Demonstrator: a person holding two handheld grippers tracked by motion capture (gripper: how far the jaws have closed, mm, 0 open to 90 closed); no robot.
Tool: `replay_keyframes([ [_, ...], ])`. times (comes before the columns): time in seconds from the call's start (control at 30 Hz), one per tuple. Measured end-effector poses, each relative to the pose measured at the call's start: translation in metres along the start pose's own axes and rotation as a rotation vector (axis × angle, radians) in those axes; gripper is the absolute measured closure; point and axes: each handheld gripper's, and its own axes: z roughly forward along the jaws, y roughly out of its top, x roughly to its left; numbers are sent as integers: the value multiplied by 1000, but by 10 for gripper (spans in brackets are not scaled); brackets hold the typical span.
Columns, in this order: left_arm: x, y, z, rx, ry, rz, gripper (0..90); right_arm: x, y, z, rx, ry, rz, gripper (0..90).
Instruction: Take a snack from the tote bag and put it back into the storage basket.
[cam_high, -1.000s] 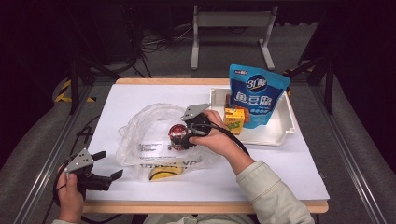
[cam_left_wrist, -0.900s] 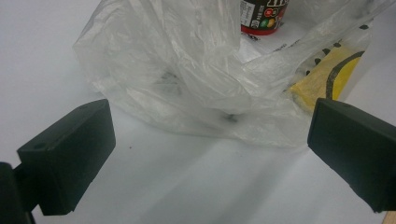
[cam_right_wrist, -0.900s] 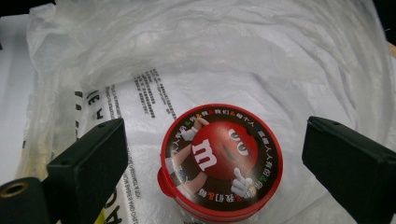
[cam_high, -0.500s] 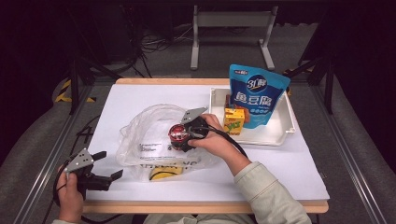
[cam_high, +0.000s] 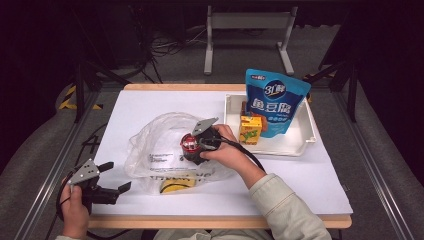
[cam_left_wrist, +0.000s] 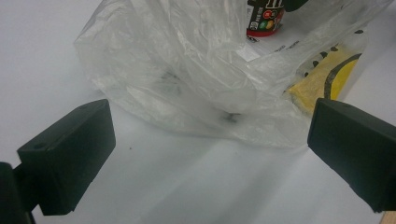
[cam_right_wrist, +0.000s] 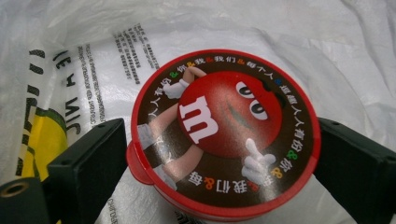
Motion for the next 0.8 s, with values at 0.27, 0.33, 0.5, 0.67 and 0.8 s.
replay_keyframes([
  [0.27,0,0,0,2,0,1,14,1,-3,5,22,-6,-4,102],
  [0.33,0,0,0,1,0,2,14,1,-4,6,28,-6,-2,117],
  [0.5,0,0,0,2,0,2,14,1,-5,9,46,-15,-7,176],
  [0.67,0,0,0,0,1,0,14,2,-4,8,61,-14,-17,243],
  [0.8,0,0,0,0,0,1,14,1,-4,7,62,-12,-11,248],
])
